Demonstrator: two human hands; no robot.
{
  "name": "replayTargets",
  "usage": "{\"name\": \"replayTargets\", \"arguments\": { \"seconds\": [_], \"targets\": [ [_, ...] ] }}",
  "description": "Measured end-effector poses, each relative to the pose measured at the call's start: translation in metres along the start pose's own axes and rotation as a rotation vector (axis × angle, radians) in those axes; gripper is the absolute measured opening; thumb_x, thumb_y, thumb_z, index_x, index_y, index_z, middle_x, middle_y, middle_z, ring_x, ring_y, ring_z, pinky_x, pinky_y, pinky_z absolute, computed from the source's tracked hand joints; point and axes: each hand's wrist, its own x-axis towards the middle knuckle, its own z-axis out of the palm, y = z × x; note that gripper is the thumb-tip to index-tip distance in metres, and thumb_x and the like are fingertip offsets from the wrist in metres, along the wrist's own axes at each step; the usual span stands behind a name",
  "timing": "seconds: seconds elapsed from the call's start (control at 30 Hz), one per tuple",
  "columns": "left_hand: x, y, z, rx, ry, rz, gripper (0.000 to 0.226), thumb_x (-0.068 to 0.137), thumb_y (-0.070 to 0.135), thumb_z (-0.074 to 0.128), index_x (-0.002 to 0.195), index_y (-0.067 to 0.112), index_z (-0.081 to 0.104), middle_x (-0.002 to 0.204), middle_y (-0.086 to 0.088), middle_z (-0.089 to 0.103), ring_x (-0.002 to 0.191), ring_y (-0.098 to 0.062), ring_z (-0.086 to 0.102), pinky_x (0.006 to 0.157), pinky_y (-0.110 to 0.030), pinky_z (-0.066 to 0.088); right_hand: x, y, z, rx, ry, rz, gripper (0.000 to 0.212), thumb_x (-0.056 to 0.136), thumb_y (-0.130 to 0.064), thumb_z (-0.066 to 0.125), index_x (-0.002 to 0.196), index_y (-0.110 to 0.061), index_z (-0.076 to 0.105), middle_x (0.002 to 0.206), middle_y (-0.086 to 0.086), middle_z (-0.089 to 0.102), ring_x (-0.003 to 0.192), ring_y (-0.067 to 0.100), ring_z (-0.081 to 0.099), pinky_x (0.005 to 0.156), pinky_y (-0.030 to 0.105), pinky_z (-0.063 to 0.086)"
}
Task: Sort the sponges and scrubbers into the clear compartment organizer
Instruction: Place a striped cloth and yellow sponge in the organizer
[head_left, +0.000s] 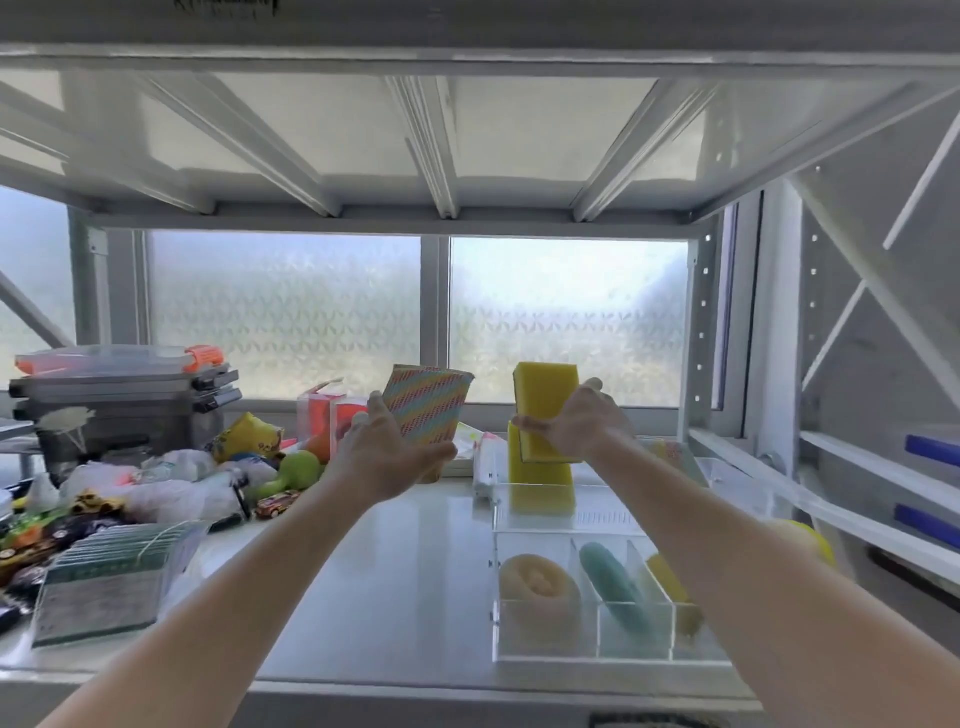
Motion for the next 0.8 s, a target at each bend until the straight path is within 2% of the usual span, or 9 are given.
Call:
{"name": "replayTargets", "arguments": {
  "seconds": [0.1, 0.17, 0.33, 0.5, 0.63, 0.8],
  "targets": [
    [0.003, -0.009, -0.001, -0.015, 0.008, 0.005, 0.103, 0.058, 0.059, 0.070, 0.135, 0.007, 0.028, 0.119, -0.013, 0.051, 0.108, -0.030, 0.053, 0.092, -0.045, 0.050, 0.003, -0.003, 0.017, -0.052, -0.023, -0.002, 0.107, 0.065, -0.068, 0.069, 0.137, -0.001, 0.026, 0.120, 0.014, 0.062, 0.110, 0.033, 0.061, 0.080, 0.037, 0.051],
    [0.004, -0.014, 0.000, -0.005, 0.012, 0.015, 0.100, 0.062, 0.057, 0.072, 0.136, 0.007, 0.027, 0.120, -0.014, 0.052, 0.110, -0.030, 0.052, 0.093, -0.043, 0.049, 0.003, -0.005, 0.022, -0.087, 0.001, -0.020, 0.100, 0.066, -0.067, 0.069, 0.132, -0.001, 0.034, 0.118, 0.013, 0.063, 0.109, 0.032, 0.061, 0.076, 0.036, 0.049],
    [0.005, -0.019, 0.007, 0.009, 0.021, 0.030, 0.108, 0.062, 0.061, 0.070, 0.142, 0.007, 0.021, 0.125, -0.015, 0.051, 0.115, -0.031, 0.051, 0.096, -0.043, 0.047, 0.001, -0.007, 0.028, -0.094, 0.093, -0.047, 0.092, 0.065, -0.061, 0.075, 0.126, -0.002, 0.039, 0.121, 0.014, 0.059, 0.113, 0.032, 0.059, 0.082, 0.038, 0.049],
    [0.002, -0.016, 0.011, 0.025, 0.029, 0.039, 0.103, 0.065, 0.060, 0.069, 0.141, 0.007, 0.025, 0.124, -0.014, 0.051, 0.115, -0.030, 0.050, 0.093, -0.039, 0.044, 0.004, -0.009, 0.022, -0.189, 0.012, -0.018, 0.097, 0.069, -0.063, 0.070, 0.131, 0.001, 0.035, 0.123, 0.013, 0.058, 0.112, 0.030, 0.059, 0.080, 0.035, 0.048],
    [0.001, -0.016, 0.011, 0.011, 0.023, 0.047, 0.102, 0.064, 0.060, 0.070, 0.140, 0.006, 0.027, 0.122, -0.013, 0.052, 0.112, -0.028, 0.051, 0.091, -0.040, 0.048, 0.006, -0.010, 0.022, -0.288, -0.088, -0.032, 0.095, 0.067, -0.071, 0.064, 0.128, 0.000, 0.047, 0.127, 0.009, 0.056, 0.110, 0.026, 0.059, 0.082, 0.034, 0.049],
    [-0.001, -0.021, 0.005, -0.016, 0.020, 0.040, 0.101, 0.064, 0.058, 0.071, 0.138, 0.008, 0.025, 0.122, -0.013, 0.052, 0.111, -0.029, 0.053, 0.093, -0.042, 0.048, 0.008, -0.010, 0.032, -0.297, -0.033, -0.052, 0.095, 0.070, -0.066, 0.066, 0.132, 0.002, 0.042, 0.131, 0.011, 0.053, 0.122, 0.027, 0.051, 0.089, 0.036, 0.047]
  ]
}}
